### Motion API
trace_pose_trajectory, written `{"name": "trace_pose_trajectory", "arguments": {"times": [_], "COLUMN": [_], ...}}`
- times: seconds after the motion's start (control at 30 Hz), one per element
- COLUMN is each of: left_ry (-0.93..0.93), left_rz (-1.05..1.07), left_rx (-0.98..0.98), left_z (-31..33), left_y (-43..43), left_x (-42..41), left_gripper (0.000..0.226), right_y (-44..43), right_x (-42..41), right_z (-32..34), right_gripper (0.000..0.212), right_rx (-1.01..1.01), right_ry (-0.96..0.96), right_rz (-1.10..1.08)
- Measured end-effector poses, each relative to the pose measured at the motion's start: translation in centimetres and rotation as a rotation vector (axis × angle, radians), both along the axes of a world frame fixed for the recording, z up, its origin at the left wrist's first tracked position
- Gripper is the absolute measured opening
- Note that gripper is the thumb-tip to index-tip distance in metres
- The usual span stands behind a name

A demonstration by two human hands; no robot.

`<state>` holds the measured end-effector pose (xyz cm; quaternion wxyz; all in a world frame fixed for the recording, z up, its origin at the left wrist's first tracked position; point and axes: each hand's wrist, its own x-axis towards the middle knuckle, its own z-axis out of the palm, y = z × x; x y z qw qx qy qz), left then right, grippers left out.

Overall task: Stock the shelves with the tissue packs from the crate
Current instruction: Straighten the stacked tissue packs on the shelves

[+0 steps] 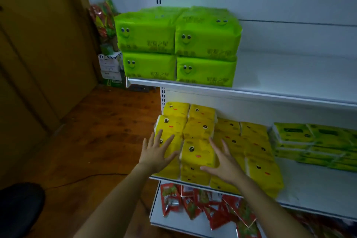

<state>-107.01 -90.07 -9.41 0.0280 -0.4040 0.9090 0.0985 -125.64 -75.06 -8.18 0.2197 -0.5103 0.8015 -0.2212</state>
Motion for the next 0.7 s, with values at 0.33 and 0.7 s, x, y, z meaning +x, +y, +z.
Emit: {"name": "trace_pose_trajectory", "arguments": {"times": [0.33,0.7], "left_ry": [0.180,0.149], "left_rz": [0.049,0.093], "left_rx": [0.079,-0.063], "left_z": [-5.6,-5.3], "left_y": [-5.9,-6.5], "left_x": [-2.1,-2.5], "left_gripper": [0.069,0.069], "right_y": [-4.9,-4.9], "right_x": [-1.6,-1.7], "right_z": [-7.1,-6.5], "right_gripper": [0.111,0.099], "right_rx": [-0.306,-0.329], "right_ry": [0.014,-0.012], "right_rz": [-0.108,-0.095]}}
